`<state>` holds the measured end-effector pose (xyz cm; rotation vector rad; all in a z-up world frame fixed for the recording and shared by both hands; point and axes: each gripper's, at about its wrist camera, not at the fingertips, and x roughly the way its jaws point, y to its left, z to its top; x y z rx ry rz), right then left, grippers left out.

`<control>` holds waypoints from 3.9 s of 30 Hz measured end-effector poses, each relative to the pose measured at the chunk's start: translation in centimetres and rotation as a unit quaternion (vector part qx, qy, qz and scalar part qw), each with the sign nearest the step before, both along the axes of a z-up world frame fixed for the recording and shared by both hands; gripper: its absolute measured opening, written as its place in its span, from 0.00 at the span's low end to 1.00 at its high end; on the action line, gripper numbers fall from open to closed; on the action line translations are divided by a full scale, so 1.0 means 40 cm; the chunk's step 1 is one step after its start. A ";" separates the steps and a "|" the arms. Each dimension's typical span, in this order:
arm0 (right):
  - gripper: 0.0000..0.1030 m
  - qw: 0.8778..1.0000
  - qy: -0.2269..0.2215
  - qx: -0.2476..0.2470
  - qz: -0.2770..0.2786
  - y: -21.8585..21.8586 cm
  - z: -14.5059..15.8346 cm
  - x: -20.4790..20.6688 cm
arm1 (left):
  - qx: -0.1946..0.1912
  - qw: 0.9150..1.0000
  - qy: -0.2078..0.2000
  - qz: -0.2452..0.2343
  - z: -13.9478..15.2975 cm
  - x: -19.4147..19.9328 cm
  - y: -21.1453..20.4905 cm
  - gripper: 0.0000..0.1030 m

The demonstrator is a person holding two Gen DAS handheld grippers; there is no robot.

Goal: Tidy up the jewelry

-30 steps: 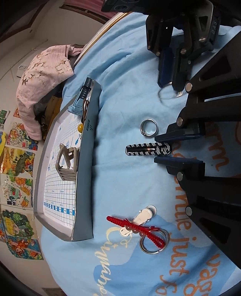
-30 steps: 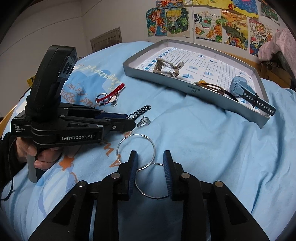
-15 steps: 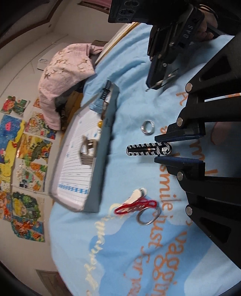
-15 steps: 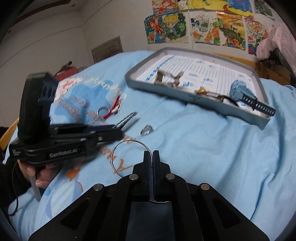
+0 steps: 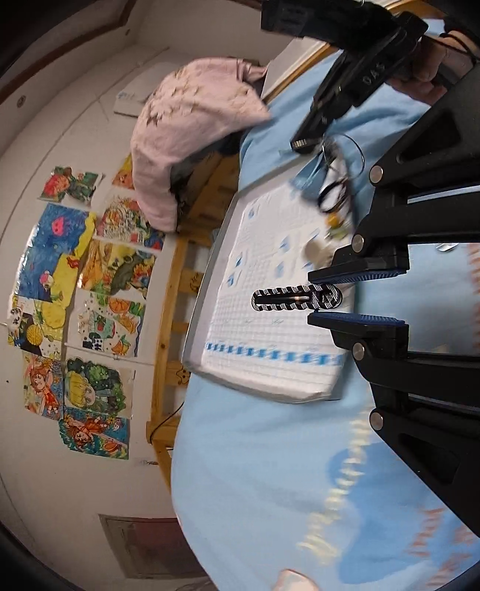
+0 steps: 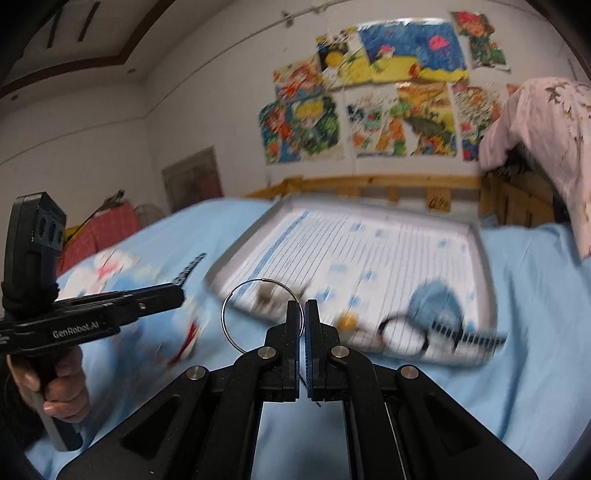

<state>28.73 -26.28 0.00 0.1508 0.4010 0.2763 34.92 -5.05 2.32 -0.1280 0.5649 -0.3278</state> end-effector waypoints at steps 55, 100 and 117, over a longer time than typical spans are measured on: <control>0.96 0.995 -0.071 0.035 -0.064 0.053 0.089 -0.359 | 0.034 0.979 -0.131 0.151 0.057 -0.540 0.166 1.00; 0.97 0.986 -0.131 -0.061 -0.085 0.101 0.142 -0.346 | 0.062 0.980 -0.115 0.150 0.042 -0.411 0.196 1.00; 0.97 0.993 -0.078 -0.070 -0.051 0.115 0.046 -0.140 | 0.081 0.981 -0.077 0.161 -0.055 -0.213 0.181 1.00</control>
